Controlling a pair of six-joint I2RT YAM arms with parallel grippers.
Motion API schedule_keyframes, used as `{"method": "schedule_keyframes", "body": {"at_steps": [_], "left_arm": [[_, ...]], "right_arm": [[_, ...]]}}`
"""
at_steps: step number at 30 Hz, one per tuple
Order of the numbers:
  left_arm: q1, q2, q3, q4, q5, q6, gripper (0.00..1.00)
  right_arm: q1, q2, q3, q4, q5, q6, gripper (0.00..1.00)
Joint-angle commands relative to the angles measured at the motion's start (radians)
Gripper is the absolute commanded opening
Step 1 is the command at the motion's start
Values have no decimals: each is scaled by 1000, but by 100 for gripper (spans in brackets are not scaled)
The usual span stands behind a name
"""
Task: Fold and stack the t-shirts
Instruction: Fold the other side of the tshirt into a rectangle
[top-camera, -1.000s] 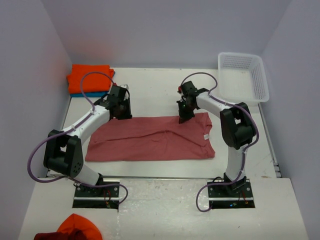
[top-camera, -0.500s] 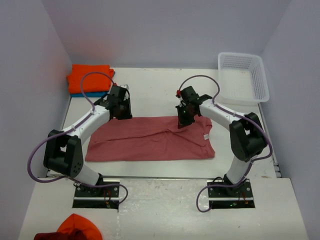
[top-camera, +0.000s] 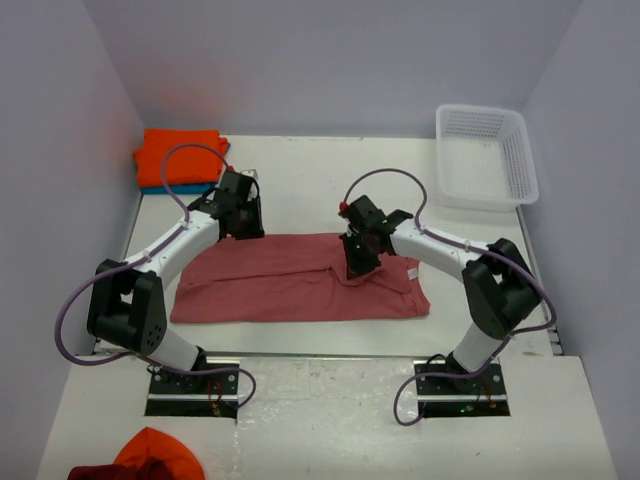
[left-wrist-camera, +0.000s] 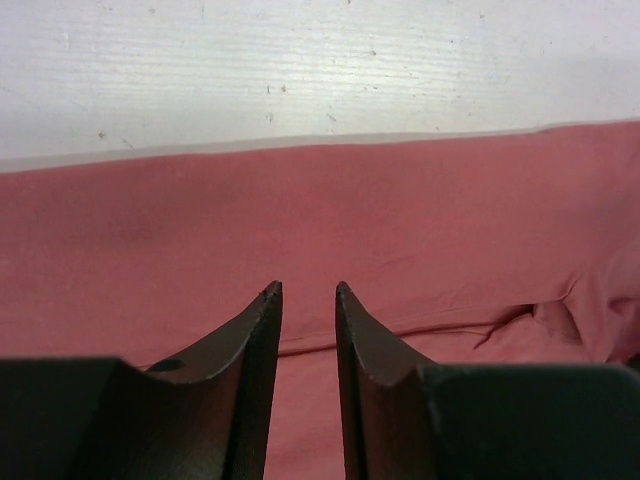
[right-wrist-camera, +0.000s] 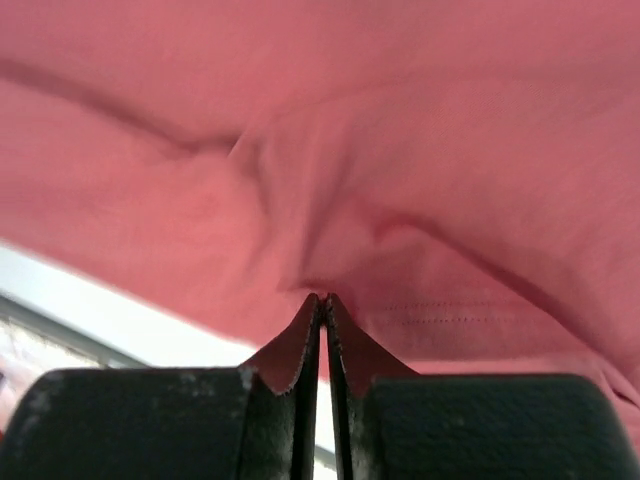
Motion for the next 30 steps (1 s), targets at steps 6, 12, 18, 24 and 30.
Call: {"method": "schedule_keyframes", "body": {"at_steps": [6, 12, 18, 24, 30], "left_arm": [[-3, 24, -51, 39, 16, 42, 30], [-32, 24, -27, 46, 45, 34, 31], [-101, 46, 41, 40, 184, 87, 31], [-268, 38, 6, 78, 160, 35, 31], [-438, 104, 12, 163, 120, -26, 25]], "right_arm": [[324, -274, -210, 80, 213, 323, 57], [357, -257, -165, -38, 454, 342, 61], [245, -249, -92, -102, 447, 274, 63], [168, -334, -149, -101, 450, 285, 61], [21, -395, -215, -96, 413, 285, 0]]}}
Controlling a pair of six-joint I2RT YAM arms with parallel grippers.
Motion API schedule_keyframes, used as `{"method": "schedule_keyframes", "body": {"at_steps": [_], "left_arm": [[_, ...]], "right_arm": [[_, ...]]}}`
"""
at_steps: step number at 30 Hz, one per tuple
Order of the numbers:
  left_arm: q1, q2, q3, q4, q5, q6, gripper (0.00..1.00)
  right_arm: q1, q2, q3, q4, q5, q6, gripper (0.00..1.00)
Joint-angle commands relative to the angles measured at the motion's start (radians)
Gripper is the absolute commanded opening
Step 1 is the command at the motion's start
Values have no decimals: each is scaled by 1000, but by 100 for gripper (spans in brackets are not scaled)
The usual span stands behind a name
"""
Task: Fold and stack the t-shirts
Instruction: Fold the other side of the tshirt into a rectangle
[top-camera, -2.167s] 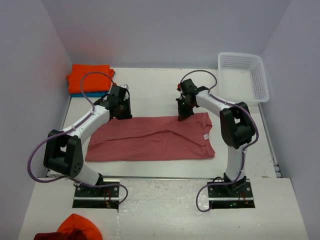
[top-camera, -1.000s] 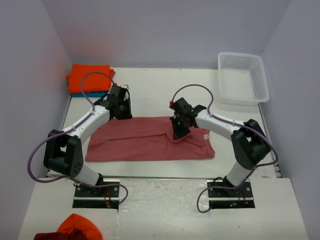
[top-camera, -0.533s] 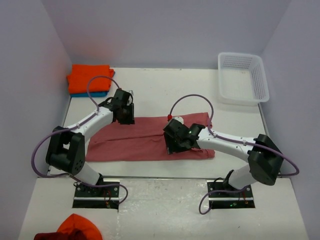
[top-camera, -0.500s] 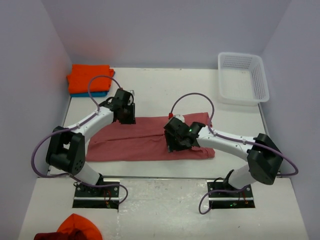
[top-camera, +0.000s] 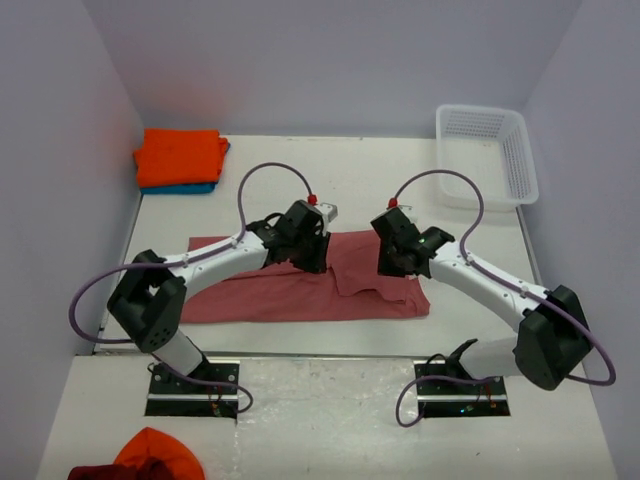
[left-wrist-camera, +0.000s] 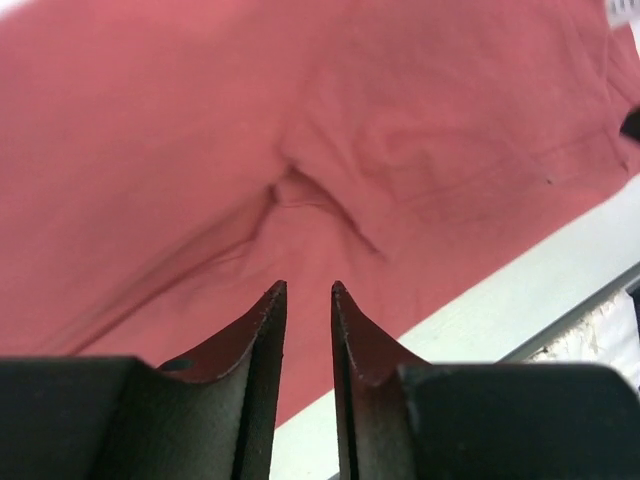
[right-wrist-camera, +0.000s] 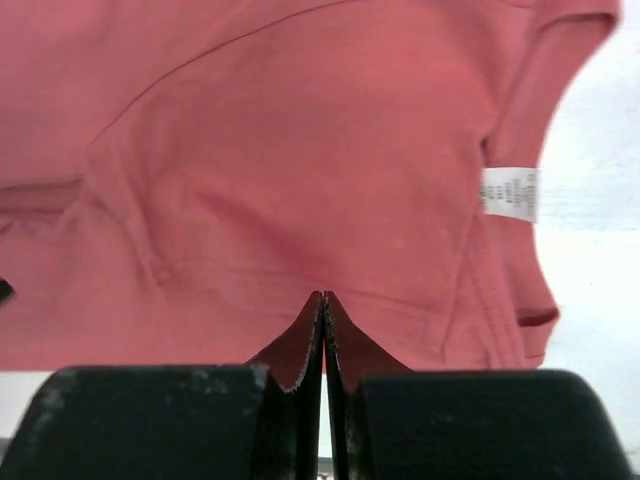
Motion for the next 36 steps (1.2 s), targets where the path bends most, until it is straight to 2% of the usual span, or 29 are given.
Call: {"method": "schedule_keyframes", "body": {"at_steps": [1, 6, 7, 9, 21, 25, 36], "left_arm": [[-77, 61, 20, 64, -20, -39, 24], [-147, 121, 65, 73, -20, -52, 20], [-163, 133, 68, 73, -22, -52, 20], [-181, 145, 76, 72, -36, -51, 26], [-210, 217, 117, 49, -149, -43, 30], [-217, 245, 136, 43, -154, -42, 30], [-221, 268, 128, 44, -149, -52, 29]], "right_arm": [[-36, -37, -29, -17, 8, 2, 0], [-46, -71, -117, 2, -24, 11, 0], [-45, -85, -130, 22, -41, 2, 16], [-45, -109, -167, 33, -50, -9, 36], [-46, -128, -207, -15, -23, 105, 42], [-45, -151, -216, -29, -10, 143, 51], [-46, -183, -206, -86, 46, 215, 51]]}}
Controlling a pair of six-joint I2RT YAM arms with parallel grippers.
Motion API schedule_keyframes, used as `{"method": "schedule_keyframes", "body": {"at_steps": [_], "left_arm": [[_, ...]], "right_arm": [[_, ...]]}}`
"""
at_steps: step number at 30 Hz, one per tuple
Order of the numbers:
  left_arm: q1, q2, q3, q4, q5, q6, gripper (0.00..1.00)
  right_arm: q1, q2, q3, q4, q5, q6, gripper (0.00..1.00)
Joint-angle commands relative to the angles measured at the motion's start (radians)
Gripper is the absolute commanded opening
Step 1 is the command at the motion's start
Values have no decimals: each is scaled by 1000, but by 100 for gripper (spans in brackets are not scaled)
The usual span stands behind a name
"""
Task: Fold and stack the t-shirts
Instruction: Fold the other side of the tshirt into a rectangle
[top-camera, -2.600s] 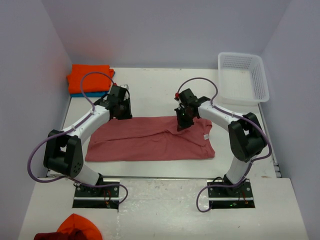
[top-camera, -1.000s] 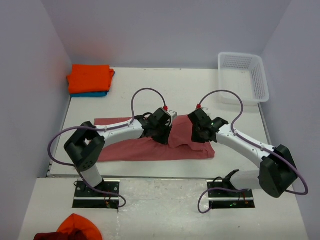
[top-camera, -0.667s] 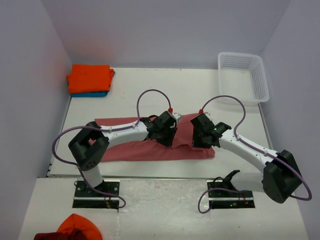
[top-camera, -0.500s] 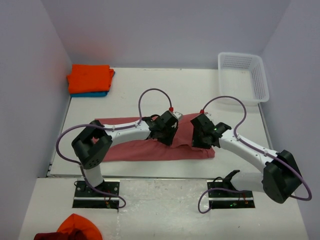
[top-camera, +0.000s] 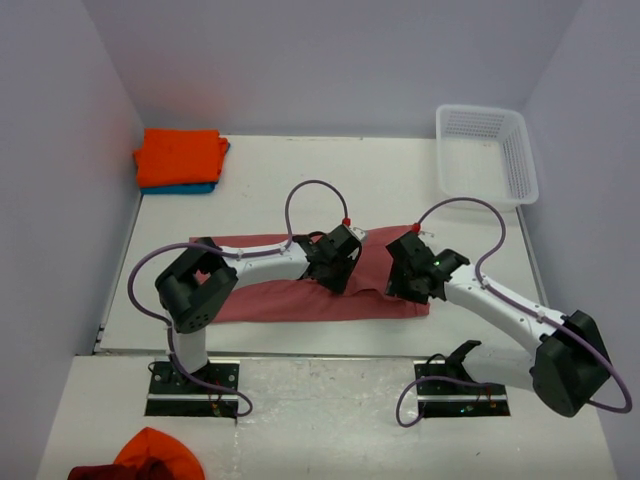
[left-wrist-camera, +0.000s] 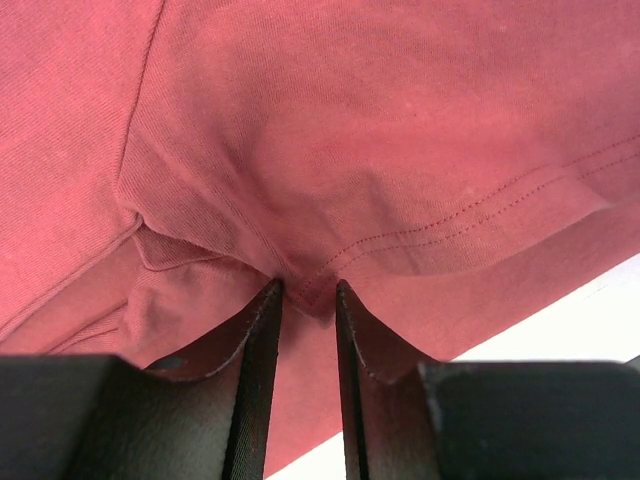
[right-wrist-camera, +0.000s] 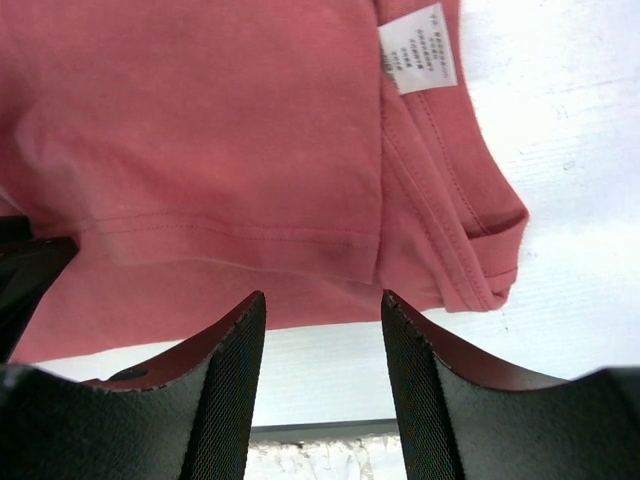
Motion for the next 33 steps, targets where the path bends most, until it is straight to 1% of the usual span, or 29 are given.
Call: {"method": "schedule_keyframes", "body": {"at_steps": [1, 6, 10, 13, 15, 23, 28, 31, 33], "left_arm": [[-6, 1, 20, 17, -11, -19, 29], [-11, -10, 9, 20, -11, -23, 26], [-11, -11, 1, 20, -7, -20, 21], [-11, -8, 0, 20, -4, -14, 5], [-11, -5, -3, 20, -5, -13, 0], [-11, -10, -17, 26, -8, -3, 0], [-11, -28, -37, 37, -10, 1, 0], [-11, -36, -45, 40, -14, 1, 0], [-11, -39, -48, 40, -11, 3, 0]], "right_arm": [[-4, 7, 17, -49, 69, 61, 51], [-4, 45, 14, -57, 81, 92, 51], [-4, 71, 8, -57, 96, 106, 51], [-6, 87, 8, -57, 109, 109, 50], [-4, 90, 8, -55, 110, 113, 50], [-18, 126, 32, -55, 126, 109, 46], [-16, 140, 40, -25, 98, 93, 42], [-16, 156, 47, -12, 84, 84, 36], [-18, 162, 54, -12, 80, 81, 30]]}}
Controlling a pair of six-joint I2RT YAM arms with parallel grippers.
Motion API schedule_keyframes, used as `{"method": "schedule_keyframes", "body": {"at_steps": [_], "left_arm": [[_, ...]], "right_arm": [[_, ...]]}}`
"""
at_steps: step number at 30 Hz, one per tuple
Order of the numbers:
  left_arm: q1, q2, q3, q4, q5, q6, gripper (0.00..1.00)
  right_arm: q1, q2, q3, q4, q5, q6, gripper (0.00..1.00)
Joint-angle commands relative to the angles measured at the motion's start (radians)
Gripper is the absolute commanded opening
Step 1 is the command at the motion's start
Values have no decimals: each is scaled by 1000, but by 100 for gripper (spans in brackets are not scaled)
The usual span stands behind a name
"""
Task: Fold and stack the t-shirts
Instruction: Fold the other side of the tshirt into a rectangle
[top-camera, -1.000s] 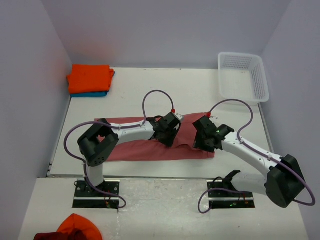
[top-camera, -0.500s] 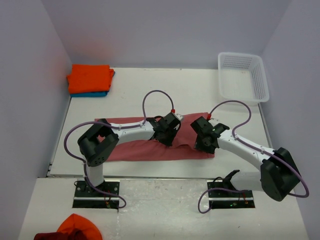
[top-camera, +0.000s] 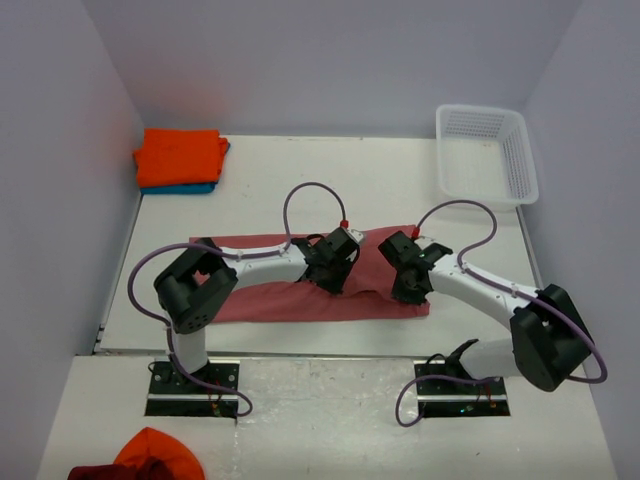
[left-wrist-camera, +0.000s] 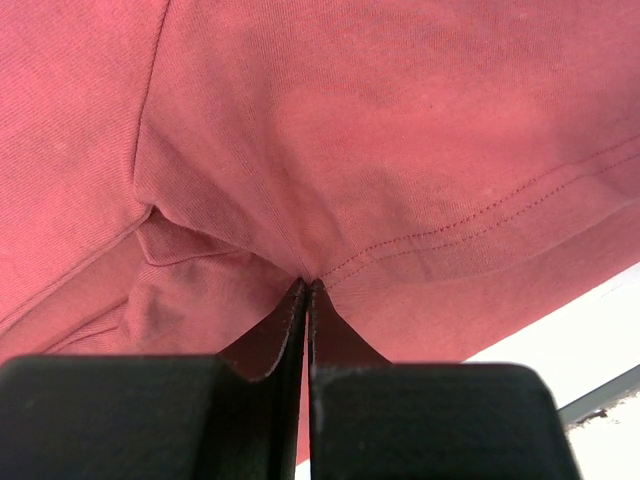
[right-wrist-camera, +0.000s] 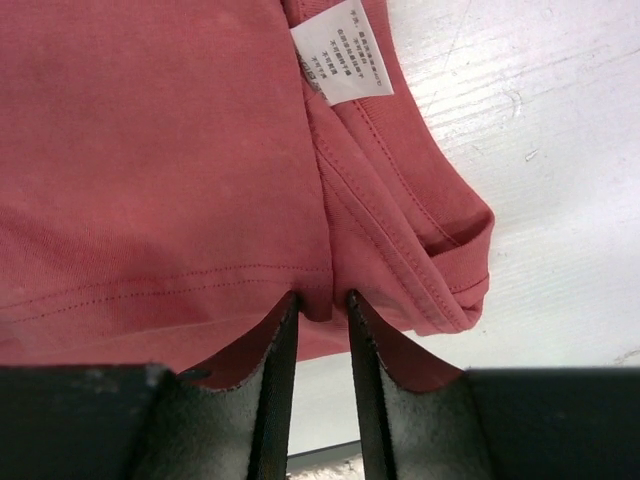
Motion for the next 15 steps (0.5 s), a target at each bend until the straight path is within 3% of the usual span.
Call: {"method": "schedule_keyframes", "body": {"at_steps": [1, 9, 15], "left_arm": [[-10, -33, -17, 17, -10, 10, 0], [-10, -40, -31, 18, -6, 13, 0], [-10, -56, -49, 9, -13, 14, 0]], "right_arm": [[-3, 13, 42, 26, 13, 5, 27], [-3, 12, 36, 34, 16, 12, 0], [-5, 1, 31, -5, 56, 49, 0]]}}
